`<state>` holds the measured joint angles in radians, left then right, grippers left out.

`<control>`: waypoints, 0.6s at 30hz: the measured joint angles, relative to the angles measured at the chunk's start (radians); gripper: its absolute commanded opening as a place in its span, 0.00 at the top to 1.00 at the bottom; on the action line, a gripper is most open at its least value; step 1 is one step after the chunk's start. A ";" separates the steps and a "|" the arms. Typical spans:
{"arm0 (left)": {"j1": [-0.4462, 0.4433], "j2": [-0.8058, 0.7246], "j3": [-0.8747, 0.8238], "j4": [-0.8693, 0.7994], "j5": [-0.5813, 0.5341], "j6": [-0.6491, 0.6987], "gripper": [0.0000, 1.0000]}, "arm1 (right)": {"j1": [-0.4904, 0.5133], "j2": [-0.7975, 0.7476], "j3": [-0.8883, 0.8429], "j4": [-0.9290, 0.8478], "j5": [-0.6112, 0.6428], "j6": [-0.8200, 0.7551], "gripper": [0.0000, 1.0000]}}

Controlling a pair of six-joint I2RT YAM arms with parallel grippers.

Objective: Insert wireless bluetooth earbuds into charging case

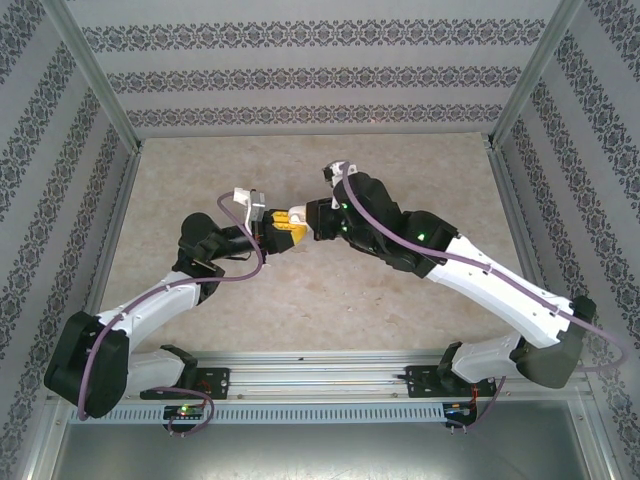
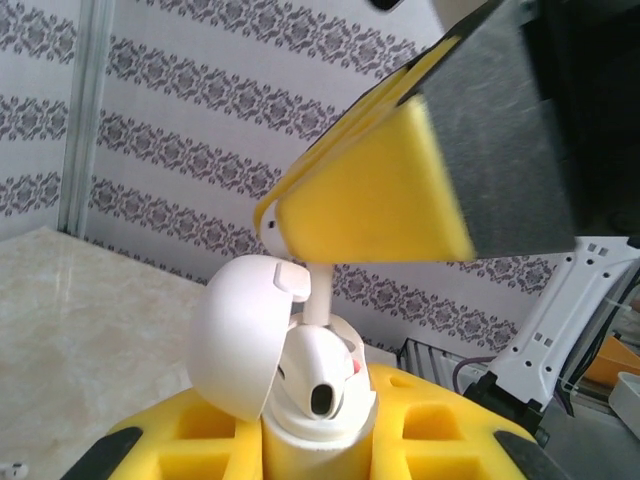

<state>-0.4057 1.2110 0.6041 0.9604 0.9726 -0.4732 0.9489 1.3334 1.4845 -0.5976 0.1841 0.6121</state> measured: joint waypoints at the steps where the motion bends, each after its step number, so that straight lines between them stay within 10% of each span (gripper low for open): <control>1: 0.000 0.000 0.000 0.009 0.000 -0.001 1.00 | -0.005 -0.002 0.006 -0.002 -0.013 0.003 0.88; 18: 0.000 -0.094 0.129 -0.164 0.065 0.235 1.00 | 0.039 -0.209 -0.056 -0.016 -0.248 -0.009 0.88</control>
<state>-0.4053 1.1168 0.7326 0.7959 1.0374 -0.2379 0.9882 1.1248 1.4281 -0.6132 -0.0643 0.6029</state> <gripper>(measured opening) 0.206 0.118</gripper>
